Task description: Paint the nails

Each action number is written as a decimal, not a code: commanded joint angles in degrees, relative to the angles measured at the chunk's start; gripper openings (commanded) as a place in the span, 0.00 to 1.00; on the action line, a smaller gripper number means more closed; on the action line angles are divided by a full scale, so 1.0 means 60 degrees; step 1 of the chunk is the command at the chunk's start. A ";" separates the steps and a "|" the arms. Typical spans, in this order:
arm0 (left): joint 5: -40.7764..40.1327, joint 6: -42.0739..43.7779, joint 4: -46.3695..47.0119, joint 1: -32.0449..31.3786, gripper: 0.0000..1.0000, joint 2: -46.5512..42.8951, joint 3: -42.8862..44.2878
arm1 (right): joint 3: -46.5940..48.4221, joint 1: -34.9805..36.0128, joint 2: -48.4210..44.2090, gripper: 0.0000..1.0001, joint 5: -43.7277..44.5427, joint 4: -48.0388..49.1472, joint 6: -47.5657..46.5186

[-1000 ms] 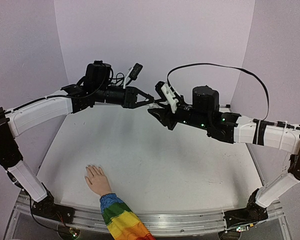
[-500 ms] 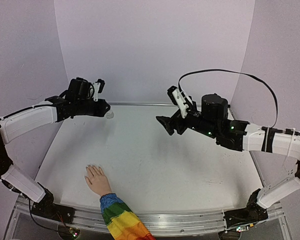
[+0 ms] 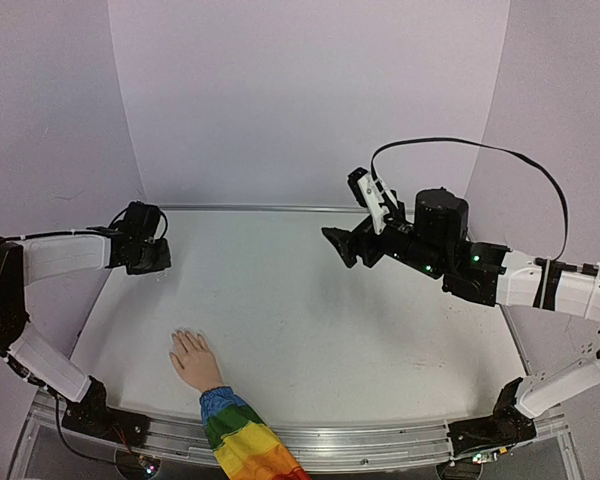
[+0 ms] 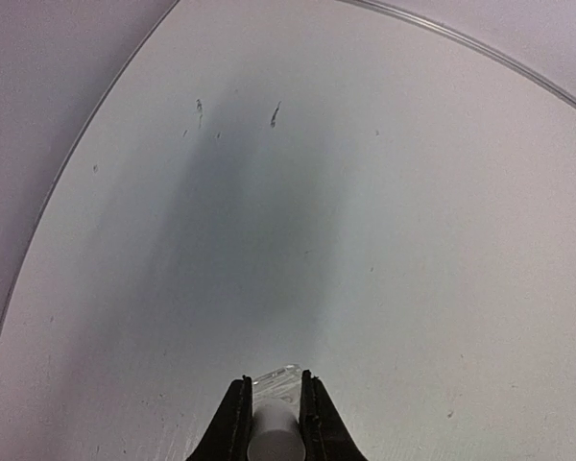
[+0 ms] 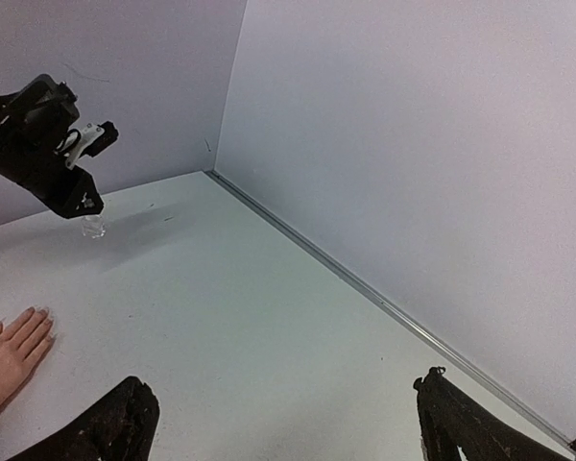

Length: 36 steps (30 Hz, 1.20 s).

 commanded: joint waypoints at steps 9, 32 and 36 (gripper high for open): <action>-0.0366 -0.1793 0.0491 0.0201 0.01 0.1027 -0.0295 | 0.0032 0.0043 -0.0274 0.95 0.0409 0.0449 0.0212; -0.0674 -0.0413 -0.0291 0.0201 0.88 -0.1499 0.0917 | 0.1997 -0.3281 -0.0750 0.98 0.3687 -0.4318 0.3775; -0.0693 0.0949 -0.0166 0.0200 0.89 -0.2785 0.1837 | 0.2264 -0.3718 -0.1535 0.98 0.4329 -0.5174 0.3691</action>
